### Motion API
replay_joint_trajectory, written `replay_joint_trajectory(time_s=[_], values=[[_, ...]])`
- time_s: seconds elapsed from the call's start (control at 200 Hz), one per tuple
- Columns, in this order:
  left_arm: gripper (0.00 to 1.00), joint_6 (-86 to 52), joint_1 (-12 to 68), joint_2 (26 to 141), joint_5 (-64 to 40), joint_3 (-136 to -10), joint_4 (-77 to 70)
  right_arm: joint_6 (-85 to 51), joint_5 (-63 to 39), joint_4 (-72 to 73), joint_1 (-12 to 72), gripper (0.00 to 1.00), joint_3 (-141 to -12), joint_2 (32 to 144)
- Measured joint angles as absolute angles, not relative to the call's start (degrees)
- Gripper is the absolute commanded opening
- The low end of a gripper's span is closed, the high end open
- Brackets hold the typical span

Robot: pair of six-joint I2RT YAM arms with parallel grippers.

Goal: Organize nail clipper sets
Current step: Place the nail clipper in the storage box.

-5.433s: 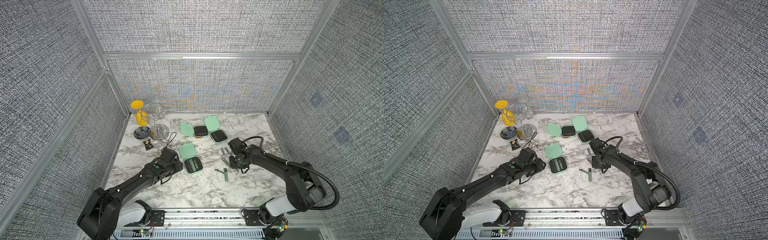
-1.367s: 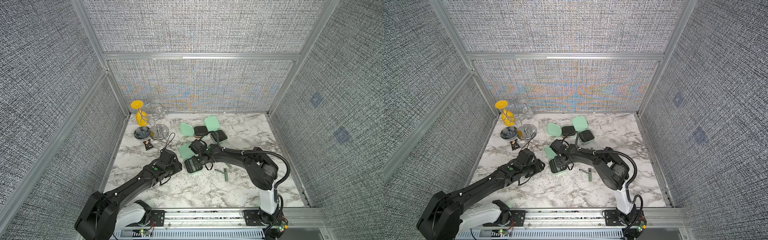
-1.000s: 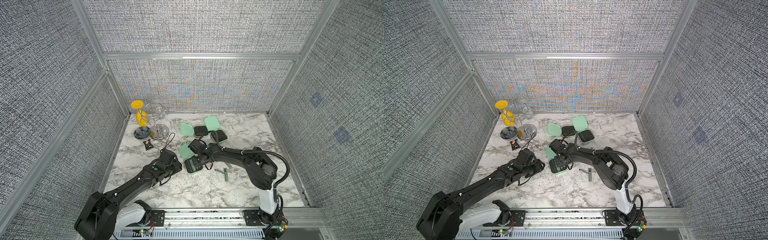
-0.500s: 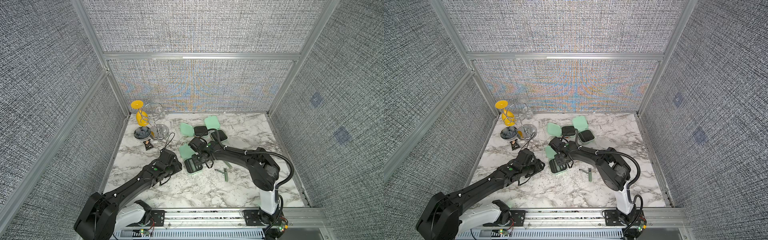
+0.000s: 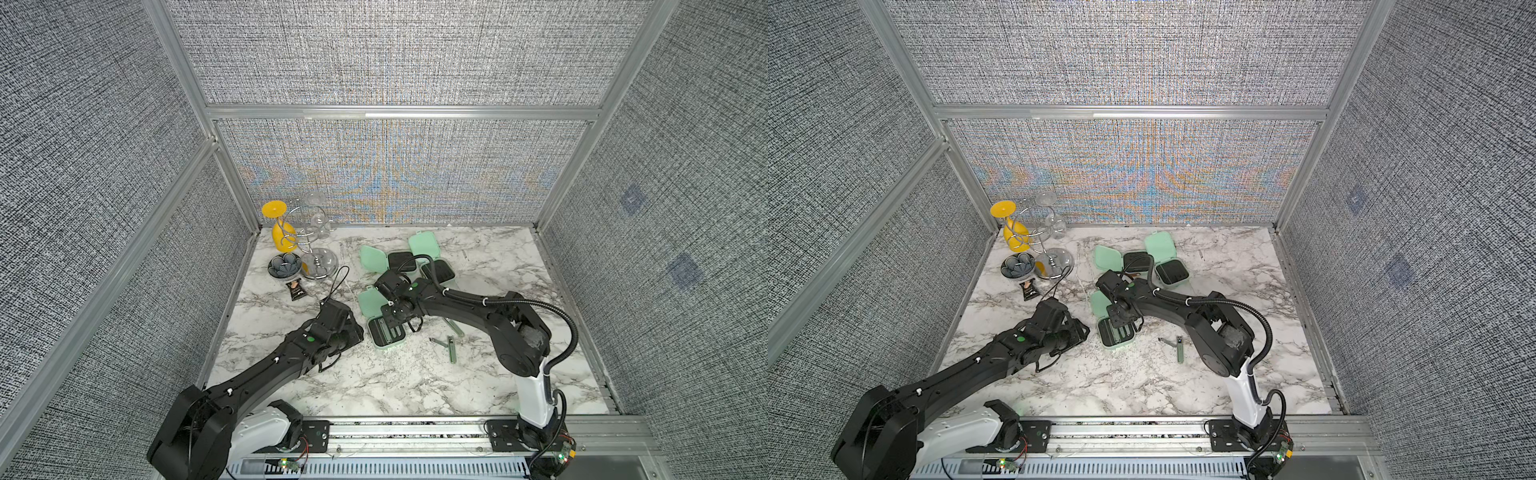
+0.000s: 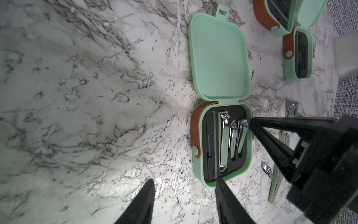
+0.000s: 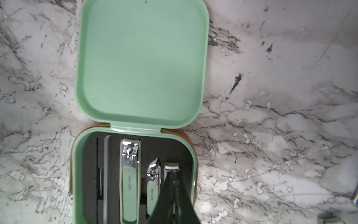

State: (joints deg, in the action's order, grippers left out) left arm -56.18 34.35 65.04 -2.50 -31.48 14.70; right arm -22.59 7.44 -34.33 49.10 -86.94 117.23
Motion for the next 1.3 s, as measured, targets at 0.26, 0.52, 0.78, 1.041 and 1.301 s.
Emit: replay_joint_trajectory(time_s=[0.26,0.52,0.78,1.041,1.301], values=[[0.53,-56.2,34.3,64.9,-2.1,-31.5,14.7,-22.6,6.9,-34.2,49.0,0.08,-87.2,118.1],[0.53,-56.2,34.3,64.9,-1.9,-31.5,14.7,-22.6,6.5,-32.8,49.0,0.08,-86.9,118.5],[0.53,-56.2,34.3,64.7,-1.9,-31.4,14.7,-23.3,6.5,-30.8,49.1,0.07,-85.0,117.9],[0.53,-56.6,34.3,64.4,-1.9,-30.9,14.8,-24.5,7.0,-26.8,49.6,0.06,-82.1,117.9],[0.53,-56.6,34.3,64.0,-1.8,-30.7,14.9,-25.4,7.7,-26.0,50.0,0.06,-81.1,117.8]])
